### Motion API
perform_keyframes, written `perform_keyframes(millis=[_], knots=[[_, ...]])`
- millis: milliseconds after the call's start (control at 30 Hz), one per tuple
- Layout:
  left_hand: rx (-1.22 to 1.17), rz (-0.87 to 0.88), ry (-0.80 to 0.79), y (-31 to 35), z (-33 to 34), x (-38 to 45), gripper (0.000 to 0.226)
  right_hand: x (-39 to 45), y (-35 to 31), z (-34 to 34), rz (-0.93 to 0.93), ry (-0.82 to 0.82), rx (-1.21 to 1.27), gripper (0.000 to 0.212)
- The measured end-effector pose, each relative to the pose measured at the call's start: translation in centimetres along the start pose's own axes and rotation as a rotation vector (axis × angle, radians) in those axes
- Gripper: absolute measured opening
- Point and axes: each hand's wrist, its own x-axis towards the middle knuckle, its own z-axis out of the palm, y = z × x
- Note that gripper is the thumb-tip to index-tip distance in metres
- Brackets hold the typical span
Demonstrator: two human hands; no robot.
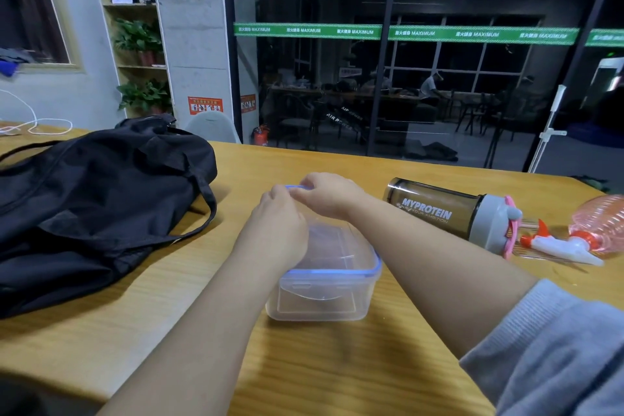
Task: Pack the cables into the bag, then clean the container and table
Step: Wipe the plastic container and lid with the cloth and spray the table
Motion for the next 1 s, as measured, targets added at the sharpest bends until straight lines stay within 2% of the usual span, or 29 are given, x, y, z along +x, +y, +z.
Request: perform_keyframes(millis=[133, 267, 367, 533, 633, 767, 1000], knots=[[0.015, -0.009, -0.021, 0.1, -0.1, 0.0, 0.032, -1.4, 0.5, -0.4, 0.012, 0.094, 0.079, 0.042], [0.058, -0.021, -0.044, 0.0, -0.1, 0.2, 0.030, -3.9, 0.9, -0.6, 0.061, 0.034, 0.033, 0.046], [0.066, -0.028, -0.057, 0.4, -0.7, -0.2, 0.039, -6.5, 1.3, -1.3, 0.061, 0.019, -0.022, 0.051], [-0.011, 0.155, 0.045, 0.3, -1.9, -2.3, 0.039, -11.3, 1.6, -3.1, -0.002, 0.007, -0.047, 0.059], [-0.054, 0.270, -0.043, -0.8, -1.8, -3.9, 0.039, -13.5, 1.8, -3.8, 0.015, -0.080, 0.007, 0.075], [-0.070, 0.272, -0.059, -1.9, -1.6, -5.0, 0.041, -14.0, 2.0, -4.0, 0.024, -0.164, 0.110, 0.086], [-0.170, 0.288, 0.051, -2.2, -2.1, -5.6, 0.031, -12.5, 2.6, -3.2, -0.021, -0.080, 0.354, 0.063]])
